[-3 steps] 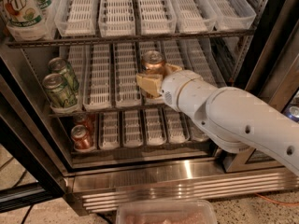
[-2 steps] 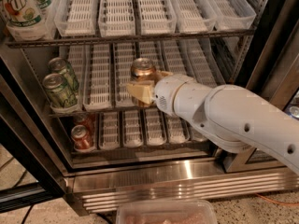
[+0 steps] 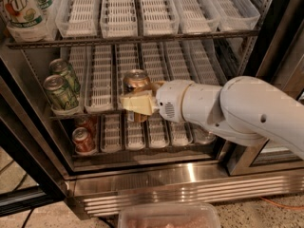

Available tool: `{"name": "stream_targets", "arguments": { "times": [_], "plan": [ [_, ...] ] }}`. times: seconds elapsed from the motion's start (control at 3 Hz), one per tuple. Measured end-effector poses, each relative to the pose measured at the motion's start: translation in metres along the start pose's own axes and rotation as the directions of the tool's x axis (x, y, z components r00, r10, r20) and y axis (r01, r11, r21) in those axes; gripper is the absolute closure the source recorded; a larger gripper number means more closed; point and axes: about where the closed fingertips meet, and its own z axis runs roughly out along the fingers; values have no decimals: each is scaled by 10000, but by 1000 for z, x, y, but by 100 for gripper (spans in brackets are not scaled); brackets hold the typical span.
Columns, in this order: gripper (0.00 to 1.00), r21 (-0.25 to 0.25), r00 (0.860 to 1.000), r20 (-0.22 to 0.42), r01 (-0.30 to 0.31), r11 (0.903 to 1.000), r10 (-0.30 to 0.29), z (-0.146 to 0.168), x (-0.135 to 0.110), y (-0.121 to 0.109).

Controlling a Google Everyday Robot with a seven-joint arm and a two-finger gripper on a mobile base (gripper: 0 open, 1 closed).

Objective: Pick orange can from middle shelf of fridge

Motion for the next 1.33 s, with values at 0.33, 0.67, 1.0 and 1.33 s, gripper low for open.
{"name": "stream_targets", "arguments": {
  "times": [0.33,0.67,1.0,1.33],
  "plan": [
    [100,-1462,9998,-167,-159,9891,136,-5,2,12],
    [100,-3001,9996,-252,-219,9537,151,-15,6,27],
    [100,-4239,9995,-309,-150,9056,21,-25,11,44],
    [100,-4472,9993,-380,-150,8943,-22,-27,13,51]
  ]
}}
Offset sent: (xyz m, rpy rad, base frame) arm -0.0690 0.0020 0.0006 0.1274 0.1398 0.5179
